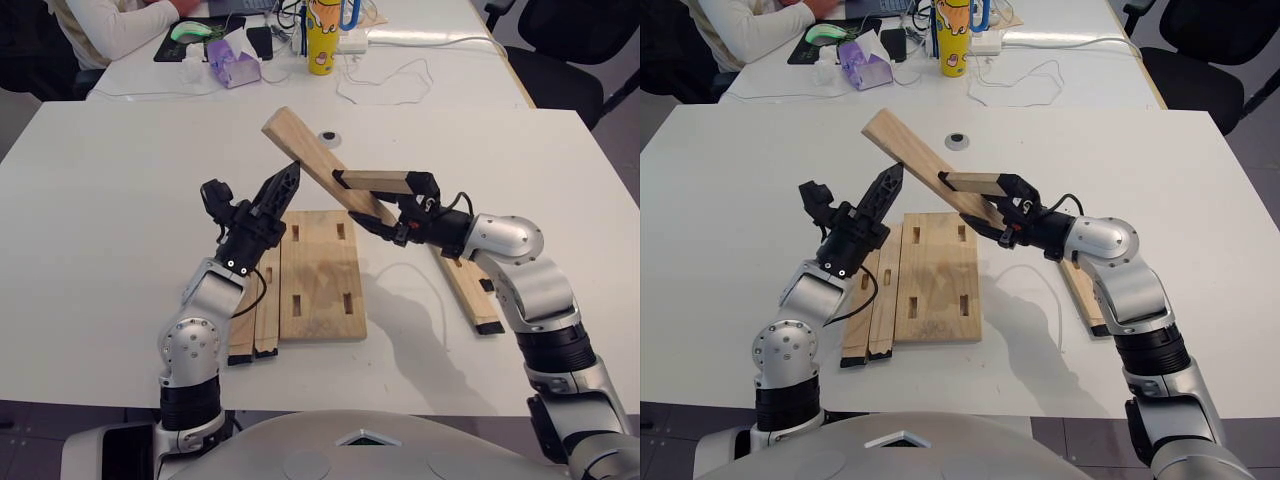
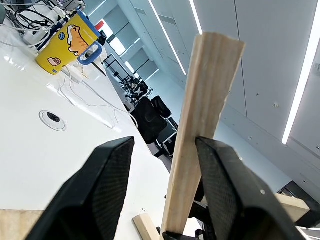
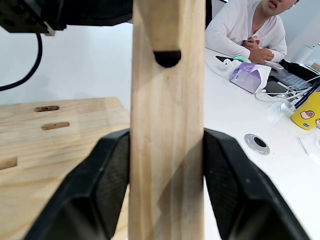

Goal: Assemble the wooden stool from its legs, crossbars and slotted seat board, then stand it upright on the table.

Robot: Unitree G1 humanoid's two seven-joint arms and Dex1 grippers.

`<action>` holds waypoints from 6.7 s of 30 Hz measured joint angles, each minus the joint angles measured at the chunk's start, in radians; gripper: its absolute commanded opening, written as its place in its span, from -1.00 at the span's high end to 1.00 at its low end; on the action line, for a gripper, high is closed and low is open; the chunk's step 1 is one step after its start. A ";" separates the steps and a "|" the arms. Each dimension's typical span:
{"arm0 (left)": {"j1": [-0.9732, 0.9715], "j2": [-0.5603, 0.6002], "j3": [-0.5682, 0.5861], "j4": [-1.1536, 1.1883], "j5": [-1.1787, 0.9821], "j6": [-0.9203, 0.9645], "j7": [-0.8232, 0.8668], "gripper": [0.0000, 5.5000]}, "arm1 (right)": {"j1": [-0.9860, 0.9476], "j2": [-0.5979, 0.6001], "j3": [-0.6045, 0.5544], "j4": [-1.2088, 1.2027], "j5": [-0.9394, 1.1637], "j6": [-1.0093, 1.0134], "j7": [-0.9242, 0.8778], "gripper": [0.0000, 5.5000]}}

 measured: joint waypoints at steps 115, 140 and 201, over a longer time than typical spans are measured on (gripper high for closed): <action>-0.015 -0.042 0.171 0.002 0.003 -0.085 0.221 0.62 | -0.119 -0.017 0.351 0.158 -0.170 0.208 0.150 -0.05; 0.000 0.140 0.249 0.011 -0.063 0.015 0.205 0.62 | -0.089 0.033 0.334 0.182 -0.186 0.183 0.060 -0.05; -0.094 0.325 -0.083 -0.281 0.388 0.172 0.400 0.62 | -0.057 0.057 0.334 0.212 -0.215 0.144 0.004 -0.05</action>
